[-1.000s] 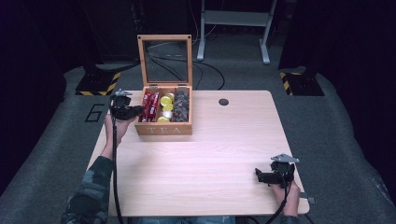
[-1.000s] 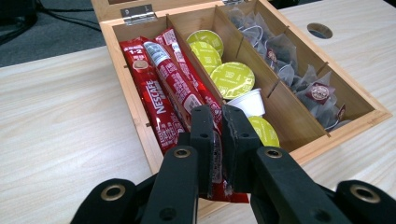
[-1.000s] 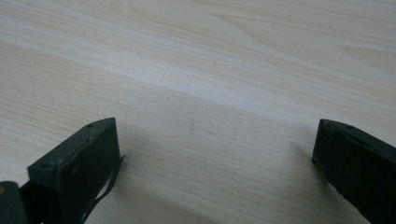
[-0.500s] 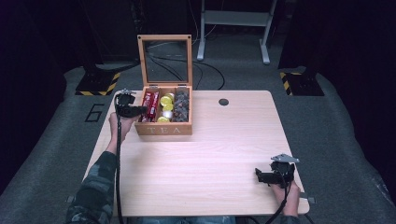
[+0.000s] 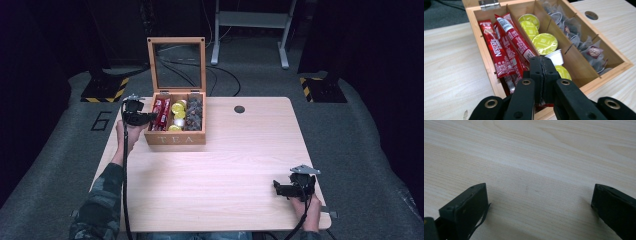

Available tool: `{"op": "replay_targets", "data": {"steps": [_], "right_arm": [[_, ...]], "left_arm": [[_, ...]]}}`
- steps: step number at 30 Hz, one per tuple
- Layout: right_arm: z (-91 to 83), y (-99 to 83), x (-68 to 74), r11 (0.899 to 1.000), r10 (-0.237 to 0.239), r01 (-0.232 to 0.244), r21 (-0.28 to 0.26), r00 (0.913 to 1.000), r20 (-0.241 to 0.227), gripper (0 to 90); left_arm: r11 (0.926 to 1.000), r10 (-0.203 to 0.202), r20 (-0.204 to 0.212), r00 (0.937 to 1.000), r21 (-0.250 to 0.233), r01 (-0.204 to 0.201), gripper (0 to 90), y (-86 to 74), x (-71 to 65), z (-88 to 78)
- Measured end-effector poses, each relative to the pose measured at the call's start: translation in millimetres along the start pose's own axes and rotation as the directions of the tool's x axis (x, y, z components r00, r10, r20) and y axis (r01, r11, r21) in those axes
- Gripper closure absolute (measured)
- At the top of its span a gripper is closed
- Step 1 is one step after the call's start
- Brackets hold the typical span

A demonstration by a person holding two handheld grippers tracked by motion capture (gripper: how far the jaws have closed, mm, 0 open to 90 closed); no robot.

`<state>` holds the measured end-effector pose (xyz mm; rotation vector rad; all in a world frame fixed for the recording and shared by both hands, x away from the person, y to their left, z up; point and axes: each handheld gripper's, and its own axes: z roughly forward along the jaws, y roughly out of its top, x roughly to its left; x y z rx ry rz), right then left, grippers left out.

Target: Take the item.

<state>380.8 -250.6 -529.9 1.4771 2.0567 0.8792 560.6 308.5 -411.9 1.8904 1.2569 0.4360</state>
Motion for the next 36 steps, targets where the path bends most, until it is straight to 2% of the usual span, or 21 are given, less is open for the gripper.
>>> {"op": "replay_targets", "data": {"steps": [2,15,23,32,36], "right_arm": [[0.0,0.0,0.0,1.000,0.000,0.000,0.000,1.0000,0.000,0.2],[0.0,0.0,0.1,1.000,0.001,-0.001,-0.001,1.0000,0.001,0.2],[0.0,0.0,0.1,1.000,0.001,-0.001,-0.001,1.0000,0.001,0.2],[0.0,-0.1,0.1,1.000,0.000,0.000,0.000,1.0000,0.001,0.2],[0.0,-0.1,0.1,1.000,0.001,-0.001,-0.001,1.0000,0.001,0.2]], "left_arm": [[0.9998,0.018,0.004,0.9998,-0.008,-0.018,88.7,1.4,-1.7,-3.5],[0.9957,0.063,0.047,0.9969,-0.071,-0.060,88.7,8.7,-25.3,-21.6],[0.9876,0.131,0.069,0.9890,-0.096,-0.124,88.7,8.4,-44.0,-28.1],[0.9805,0.174,0.100,0.9796,-0.109,-0.163,88.6,6.3,-61.9,-30.1],[0.9767,0.191,0.099,0.9766,-0.118,-0.179,88.6,5.8,-69.4,-31.6]]}}
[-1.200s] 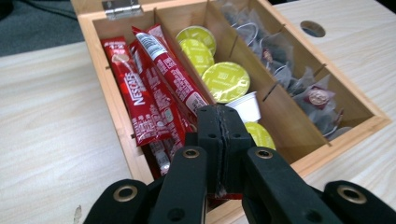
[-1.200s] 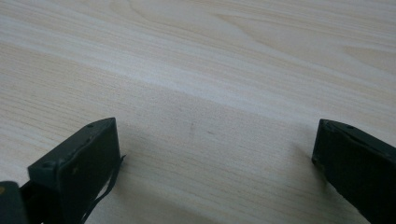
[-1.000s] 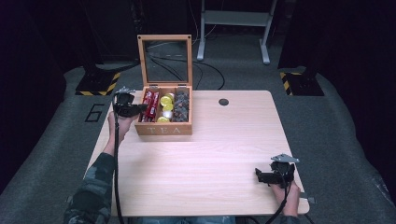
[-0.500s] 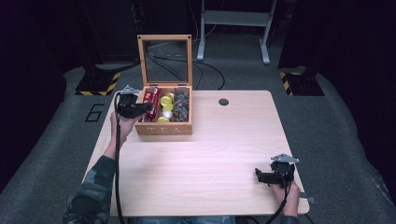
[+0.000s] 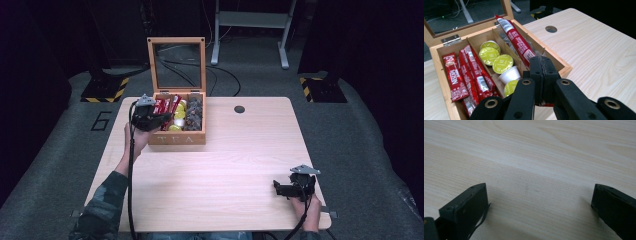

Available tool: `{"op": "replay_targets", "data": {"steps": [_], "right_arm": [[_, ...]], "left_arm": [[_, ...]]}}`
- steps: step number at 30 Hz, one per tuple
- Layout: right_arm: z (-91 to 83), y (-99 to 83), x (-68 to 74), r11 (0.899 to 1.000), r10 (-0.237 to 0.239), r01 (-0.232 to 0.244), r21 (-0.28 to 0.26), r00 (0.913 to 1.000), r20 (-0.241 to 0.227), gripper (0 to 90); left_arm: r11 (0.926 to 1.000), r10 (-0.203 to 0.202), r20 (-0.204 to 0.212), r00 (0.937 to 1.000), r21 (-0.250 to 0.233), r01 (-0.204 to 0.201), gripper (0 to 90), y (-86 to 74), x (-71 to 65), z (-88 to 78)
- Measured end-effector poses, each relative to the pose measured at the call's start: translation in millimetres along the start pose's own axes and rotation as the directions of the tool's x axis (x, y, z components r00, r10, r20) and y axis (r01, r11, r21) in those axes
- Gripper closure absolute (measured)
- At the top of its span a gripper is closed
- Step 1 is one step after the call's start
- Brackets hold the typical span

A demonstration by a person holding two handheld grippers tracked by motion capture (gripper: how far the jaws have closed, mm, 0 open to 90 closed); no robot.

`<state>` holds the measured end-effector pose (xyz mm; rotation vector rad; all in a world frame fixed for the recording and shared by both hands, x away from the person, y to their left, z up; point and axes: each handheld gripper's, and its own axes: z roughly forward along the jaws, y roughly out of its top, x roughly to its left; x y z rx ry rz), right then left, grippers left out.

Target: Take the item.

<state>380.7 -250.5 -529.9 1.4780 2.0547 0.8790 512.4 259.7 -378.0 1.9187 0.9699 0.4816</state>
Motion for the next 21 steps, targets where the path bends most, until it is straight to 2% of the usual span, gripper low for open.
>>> {"op": "replay_targets", "data": {"steps": [4,21], "right_arm": [[-0.1,0.1,0.0,1.000,0.000,0.000,0.002,1.0000,0.000,0.2],[0.0,0.1,-0.1,1.000,-0.001,0.001,0.002,1.0000,0.000,0.2]], "left_arm": [[0.9998,0.019,0.013,0.9997,-0.002,-0.019,88.6,0.0,-8.0,1.2],[0.9984,0.049,0.080,0.9956,-0.033,-0.047,88.6,1.8,-40.0,12.6]]}}
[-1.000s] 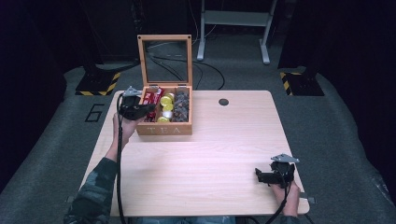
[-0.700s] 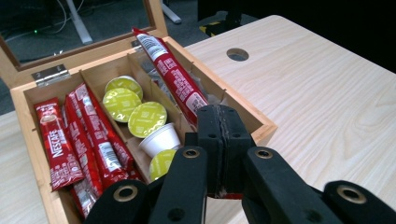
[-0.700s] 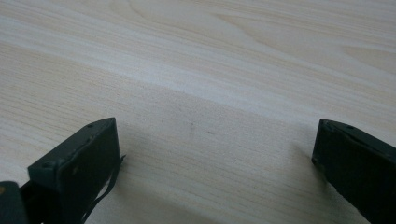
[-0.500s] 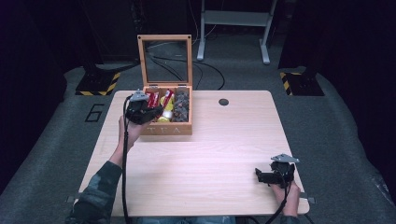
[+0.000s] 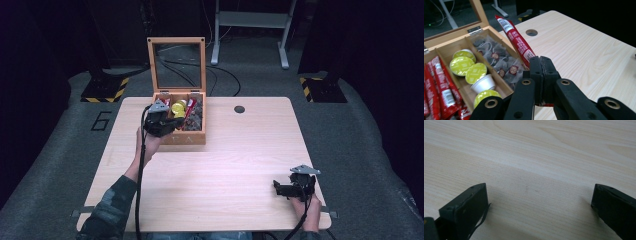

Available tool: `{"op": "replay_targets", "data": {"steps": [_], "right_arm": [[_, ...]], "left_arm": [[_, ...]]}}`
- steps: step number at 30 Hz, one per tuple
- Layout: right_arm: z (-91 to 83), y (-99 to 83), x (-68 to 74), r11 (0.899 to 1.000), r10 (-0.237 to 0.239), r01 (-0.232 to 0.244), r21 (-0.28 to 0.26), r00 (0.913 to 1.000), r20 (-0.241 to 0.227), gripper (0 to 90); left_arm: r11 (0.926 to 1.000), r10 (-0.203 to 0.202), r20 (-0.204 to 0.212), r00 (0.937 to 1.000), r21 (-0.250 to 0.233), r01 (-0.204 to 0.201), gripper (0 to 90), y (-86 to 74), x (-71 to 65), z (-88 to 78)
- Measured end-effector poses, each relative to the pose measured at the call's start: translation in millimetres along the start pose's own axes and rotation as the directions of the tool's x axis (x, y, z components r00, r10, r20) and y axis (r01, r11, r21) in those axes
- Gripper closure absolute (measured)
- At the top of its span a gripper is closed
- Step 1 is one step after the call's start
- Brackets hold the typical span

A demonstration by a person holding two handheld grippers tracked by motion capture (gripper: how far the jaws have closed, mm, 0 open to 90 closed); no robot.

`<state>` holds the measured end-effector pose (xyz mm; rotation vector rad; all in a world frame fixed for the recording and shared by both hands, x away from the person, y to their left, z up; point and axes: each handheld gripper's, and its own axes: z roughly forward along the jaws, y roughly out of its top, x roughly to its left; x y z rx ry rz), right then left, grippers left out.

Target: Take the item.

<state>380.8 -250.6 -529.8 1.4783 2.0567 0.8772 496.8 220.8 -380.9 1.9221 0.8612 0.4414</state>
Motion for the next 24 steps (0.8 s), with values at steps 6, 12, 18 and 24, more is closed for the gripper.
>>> {"op": "replay_targets", "data": {"steps": [6,12,18,24], "right_arm": [[0.1,-0.1,0.0,1.000,0.000,0.000,-0.003,1.0000,0.000,0.2],[0.0,0.0,-0.1,1.000,0.000,0.000,0.000,1.0000,-0.001,0.3],[0.1,0.0,-0.2,1.000,0.000,0.000,-0.002,1.0000,-0.002,0.3],[0.0,0.0,-0.1,1.000,0.000,0.000,-0.001,1.0000,-0.002,0.3]], "left_arm": [[0.9999,0.012,0.019,0.9998,0.003,-0.012,88.6,0.5,-10.2,7.7],[0.9998,0.019,0.039,0.9991,0.005,-0.019,88.6,1.4,-18.1,14.9],[0.9997,0.021,0.055,0.9983,0.011,-0.021,88.5,0.9,-24.4,21.5],[0.9995,0.029,0.067,0.9974,0.013,-0.030,88.5,-1.2,-30.3,29.1]]}}
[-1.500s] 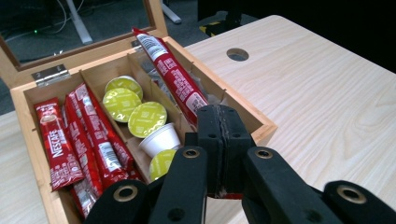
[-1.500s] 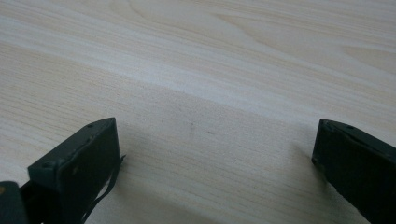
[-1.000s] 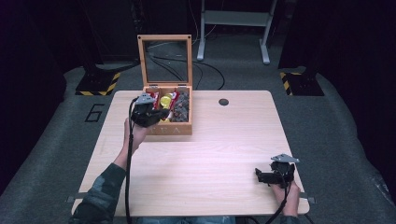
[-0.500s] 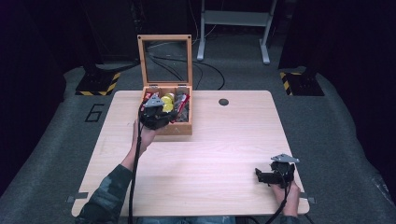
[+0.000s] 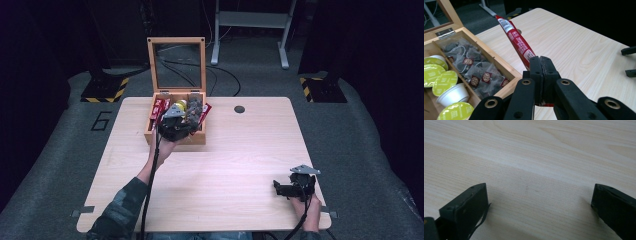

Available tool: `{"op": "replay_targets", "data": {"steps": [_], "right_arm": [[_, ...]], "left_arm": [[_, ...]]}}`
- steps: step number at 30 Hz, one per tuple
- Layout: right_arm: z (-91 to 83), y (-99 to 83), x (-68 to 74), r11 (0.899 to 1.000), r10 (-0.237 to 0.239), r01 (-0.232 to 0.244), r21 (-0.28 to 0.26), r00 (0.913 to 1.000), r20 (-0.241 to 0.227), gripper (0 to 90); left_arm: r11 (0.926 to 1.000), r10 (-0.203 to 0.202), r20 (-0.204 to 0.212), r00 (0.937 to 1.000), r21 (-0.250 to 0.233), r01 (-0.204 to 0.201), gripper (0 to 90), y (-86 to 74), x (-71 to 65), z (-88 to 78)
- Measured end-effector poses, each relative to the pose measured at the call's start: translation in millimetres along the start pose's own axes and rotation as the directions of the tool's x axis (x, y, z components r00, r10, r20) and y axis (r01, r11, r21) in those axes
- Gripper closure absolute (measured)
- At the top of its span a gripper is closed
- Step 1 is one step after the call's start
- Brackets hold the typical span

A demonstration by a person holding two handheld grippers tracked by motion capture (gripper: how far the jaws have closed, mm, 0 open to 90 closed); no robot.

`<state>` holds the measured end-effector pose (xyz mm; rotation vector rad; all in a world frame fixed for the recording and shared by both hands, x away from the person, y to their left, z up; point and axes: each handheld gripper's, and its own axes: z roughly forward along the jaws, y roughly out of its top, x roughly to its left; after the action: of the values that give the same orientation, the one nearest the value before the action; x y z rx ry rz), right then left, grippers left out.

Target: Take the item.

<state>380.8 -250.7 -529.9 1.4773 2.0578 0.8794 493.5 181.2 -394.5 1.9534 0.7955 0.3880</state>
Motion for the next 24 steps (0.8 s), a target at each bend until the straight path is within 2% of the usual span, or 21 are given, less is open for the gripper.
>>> {"op": "replay_targets", "data": {"steps": [6,15,24], "right_arm": [[-0.1,0.0,0.1,1.000,-0.001,0.001,0.000,1.0000,0.000,0.4],[-0.1,0.0,0.1,1.000,-0.001,0.001,0.000,1.0000,0.001,0.4],[-0.1,0.0,0.1,1.000,-0.002,0.002,-0.001,1.0000,0.000,0.5]], "left_arm": [[1.0000,-0.004,0.023,0.9997,0.001,0.004,88.5,-2.7,-4.8,8.3],[0.9995,0.017,0.050,0.9986,0.027,-0.019,88.6,-7.2,-13.9,23.1],[0.9991,0.020,0.064,0.9977,0.035,-0.022,88.5,-12.9,-16.6,33.1]]}}
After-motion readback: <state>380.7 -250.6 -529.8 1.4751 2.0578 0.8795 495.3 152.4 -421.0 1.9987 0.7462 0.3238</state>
